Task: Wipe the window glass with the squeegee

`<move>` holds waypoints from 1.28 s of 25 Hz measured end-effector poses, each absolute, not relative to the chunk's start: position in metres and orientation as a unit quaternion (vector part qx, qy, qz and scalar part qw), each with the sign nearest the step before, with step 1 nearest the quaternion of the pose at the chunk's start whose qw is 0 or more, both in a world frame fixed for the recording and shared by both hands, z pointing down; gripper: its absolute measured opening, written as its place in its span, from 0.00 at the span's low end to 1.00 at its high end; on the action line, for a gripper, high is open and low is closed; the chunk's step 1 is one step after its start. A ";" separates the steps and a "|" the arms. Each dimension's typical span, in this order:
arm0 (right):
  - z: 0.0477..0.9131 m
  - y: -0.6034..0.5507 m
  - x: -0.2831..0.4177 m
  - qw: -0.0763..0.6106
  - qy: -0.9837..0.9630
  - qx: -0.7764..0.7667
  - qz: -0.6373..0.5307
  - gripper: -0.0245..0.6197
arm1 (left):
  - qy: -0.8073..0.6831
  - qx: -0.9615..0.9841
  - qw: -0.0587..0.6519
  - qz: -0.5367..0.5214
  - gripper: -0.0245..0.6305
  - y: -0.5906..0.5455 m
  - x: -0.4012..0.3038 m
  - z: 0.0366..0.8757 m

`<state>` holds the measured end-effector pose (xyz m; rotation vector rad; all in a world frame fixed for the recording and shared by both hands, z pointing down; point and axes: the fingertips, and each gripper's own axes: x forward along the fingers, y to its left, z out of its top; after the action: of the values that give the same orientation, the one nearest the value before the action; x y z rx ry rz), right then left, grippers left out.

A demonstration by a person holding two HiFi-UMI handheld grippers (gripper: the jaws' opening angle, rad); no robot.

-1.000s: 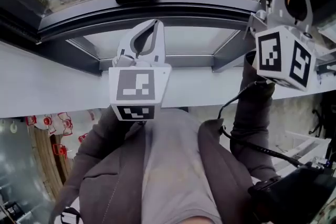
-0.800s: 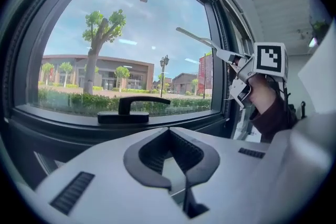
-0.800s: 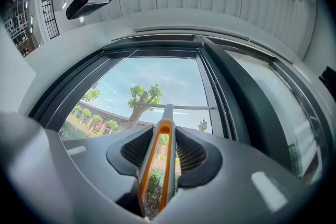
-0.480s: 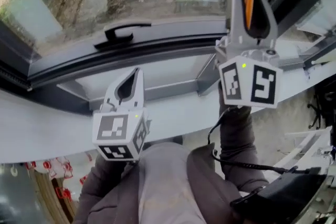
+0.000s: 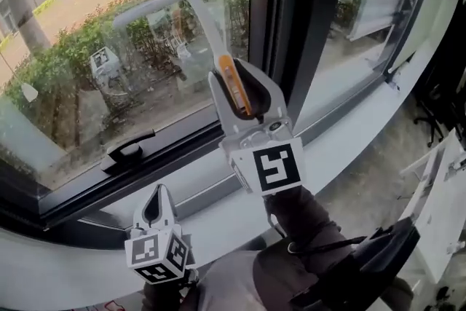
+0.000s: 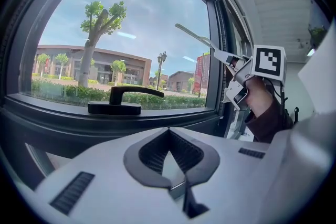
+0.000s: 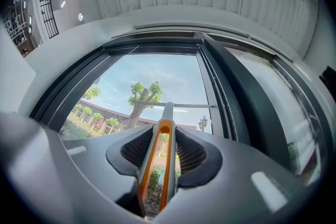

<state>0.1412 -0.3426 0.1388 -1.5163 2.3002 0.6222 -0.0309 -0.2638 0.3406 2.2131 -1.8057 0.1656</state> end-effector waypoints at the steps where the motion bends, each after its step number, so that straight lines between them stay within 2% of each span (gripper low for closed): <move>1: 0.140 -0.343 0.141 0.159 0.804 -0.531 0.216 0.24 | -0.624 0.766 0.140 0.057 0.04 -0.264 -0.031 0.341; 32: 0.198 -0.335 0.141 0.139 0.812 -0.539 0.175 0.24 | -0.618 0.770 0.143 0.070 0.04 -0.259 -0.026 0.352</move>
<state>0.1409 -0.3350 0.1984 -1.5582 2.3485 0.5048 -0.0258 -0.2591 0.3519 2.2204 -1.7820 0.2015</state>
